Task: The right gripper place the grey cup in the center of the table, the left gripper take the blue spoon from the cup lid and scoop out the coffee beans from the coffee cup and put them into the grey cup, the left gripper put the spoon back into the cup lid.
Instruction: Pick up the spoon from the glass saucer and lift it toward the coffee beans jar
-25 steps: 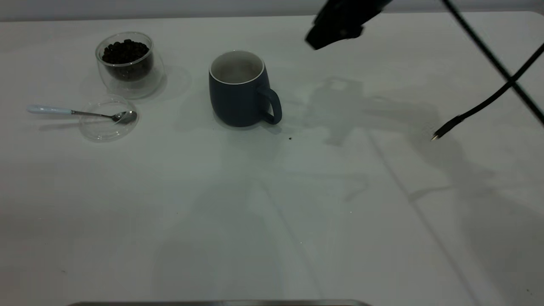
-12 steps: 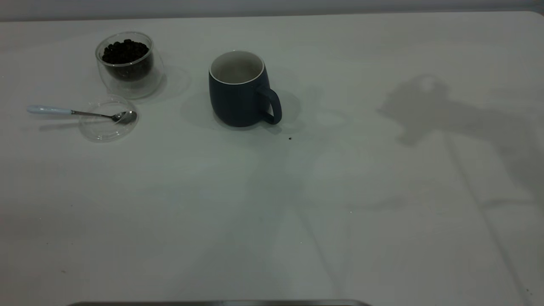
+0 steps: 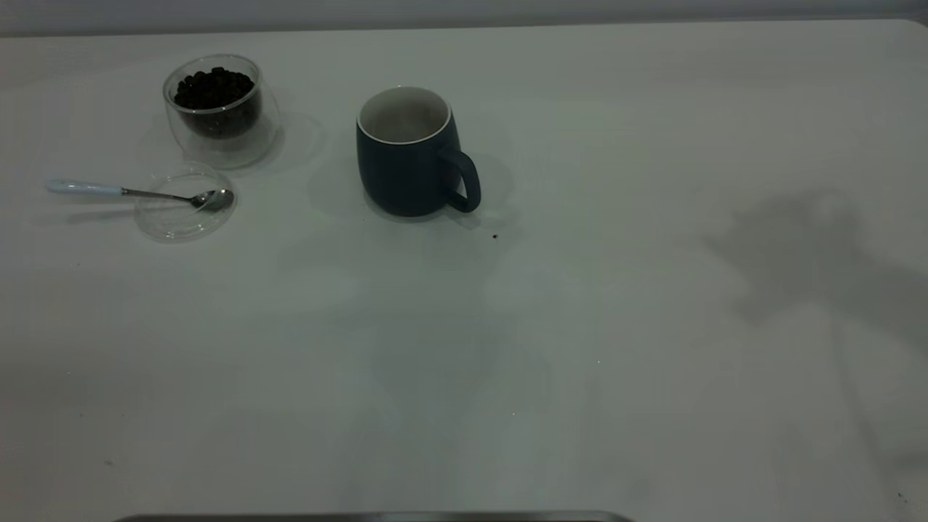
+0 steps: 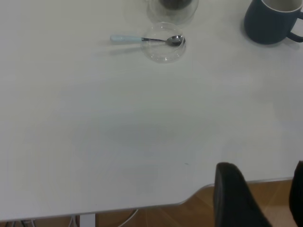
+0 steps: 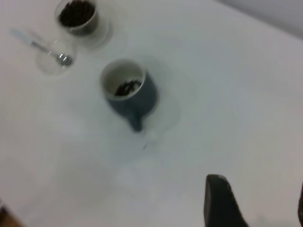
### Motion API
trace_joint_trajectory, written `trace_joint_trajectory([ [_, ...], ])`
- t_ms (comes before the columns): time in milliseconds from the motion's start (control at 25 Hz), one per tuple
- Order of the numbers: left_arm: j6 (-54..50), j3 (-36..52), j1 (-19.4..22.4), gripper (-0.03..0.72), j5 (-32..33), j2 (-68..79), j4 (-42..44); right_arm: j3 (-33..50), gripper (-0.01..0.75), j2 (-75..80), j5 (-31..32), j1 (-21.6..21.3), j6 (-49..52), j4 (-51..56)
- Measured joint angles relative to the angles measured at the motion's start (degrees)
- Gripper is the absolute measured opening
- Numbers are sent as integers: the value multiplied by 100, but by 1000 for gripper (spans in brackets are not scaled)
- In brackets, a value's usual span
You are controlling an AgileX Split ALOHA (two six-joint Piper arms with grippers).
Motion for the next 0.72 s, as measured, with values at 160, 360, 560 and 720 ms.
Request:
trace_joint_trajectory([
  [160,0,0,0,361,0,0,0,616,364,-1054,259,0,690,-450],
  [360,0,0,0,361,0,0,0,1330,364,-2372,729,0,2011,-1475],
  [560,0,0,0,361,0,0,0,1940,364,-3758,1371,0,3762,-2902],
  [720,0,0,0,361,0,0,0,2436,364,-4795,1904,0,4873,-3973],
])
